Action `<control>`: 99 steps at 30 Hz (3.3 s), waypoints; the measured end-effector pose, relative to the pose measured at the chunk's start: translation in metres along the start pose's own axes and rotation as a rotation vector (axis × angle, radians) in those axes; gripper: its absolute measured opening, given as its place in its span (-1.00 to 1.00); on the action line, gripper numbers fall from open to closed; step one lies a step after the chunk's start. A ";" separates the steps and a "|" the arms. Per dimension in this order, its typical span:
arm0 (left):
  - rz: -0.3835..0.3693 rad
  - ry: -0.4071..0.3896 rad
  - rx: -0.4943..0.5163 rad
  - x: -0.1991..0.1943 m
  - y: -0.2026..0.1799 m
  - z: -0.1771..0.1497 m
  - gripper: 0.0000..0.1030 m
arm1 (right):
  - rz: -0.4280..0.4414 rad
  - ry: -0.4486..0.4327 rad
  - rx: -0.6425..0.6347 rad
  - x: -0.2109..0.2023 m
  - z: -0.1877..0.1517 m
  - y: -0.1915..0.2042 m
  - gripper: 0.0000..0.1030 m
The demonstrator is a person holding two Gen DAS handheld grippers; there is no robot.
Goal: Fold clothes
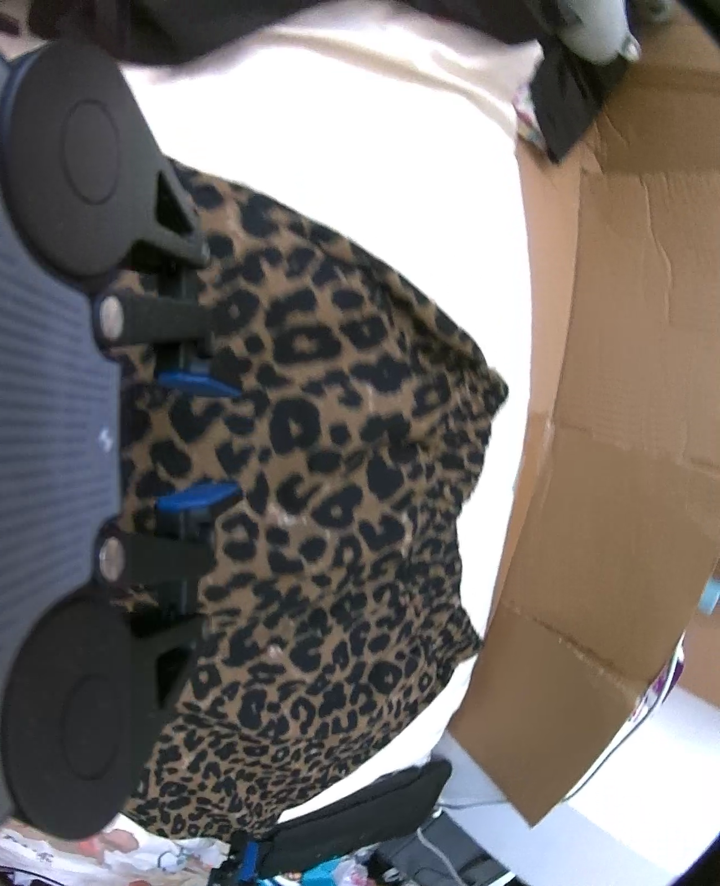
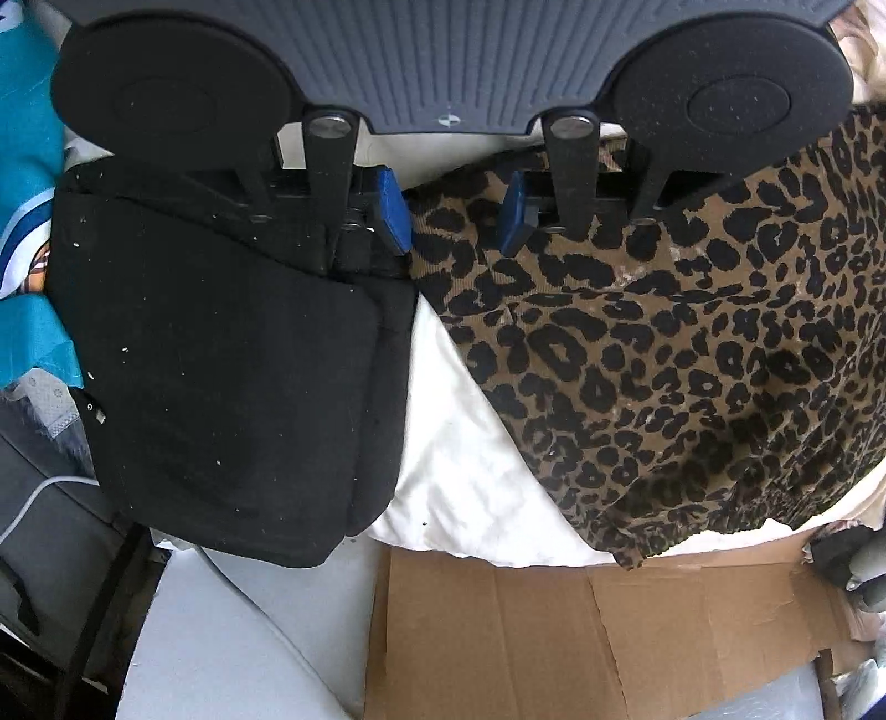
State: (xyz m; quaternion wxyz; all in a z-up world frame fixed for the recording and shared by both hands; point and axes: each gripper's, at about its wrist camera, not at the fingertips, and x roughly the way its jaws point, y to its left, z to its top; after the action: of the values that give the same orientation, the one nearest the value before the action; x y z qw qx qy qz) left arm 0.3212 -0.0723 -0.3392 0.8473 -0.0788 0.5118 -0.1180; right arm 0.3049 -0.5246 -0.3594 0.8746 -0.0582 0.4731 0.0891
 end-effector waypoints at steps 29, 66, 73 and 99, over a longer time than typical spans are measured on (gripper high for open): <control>0.119 0.073 -0.077 -0.036 0.048 -0.027 -0.27 | 0.060 -0.010 0.470 0.022 -0.012 -0.042 -0.21; 0.145 -0.027 -0.099 -0.126 0.107 -0.045 0.10 | -0.016 -0.056 0.439 -0.074 0.009 0.017 0.05; 0.127 -0.018 -0.140 -0.119 0.117 -0.063 0.09 | -0.006 -0.052 0.408 -0.082 0.011 0.037 0.40; 0.042 0.090 -0.173 -0.067 0.138 -0.119 -0.62 | 0.012 0.035 0.310 -0.070 0.014 0.078 0.52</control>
State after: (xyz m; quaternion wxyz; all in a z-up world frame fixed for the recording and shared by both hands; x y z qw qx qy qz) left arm 0.2017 0.0773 -0.3725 0.8157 -0.1357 0.5593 -0.0591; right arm 0.2620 -0.4525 -0.2950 0.8642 0.0789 0.4965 0.0194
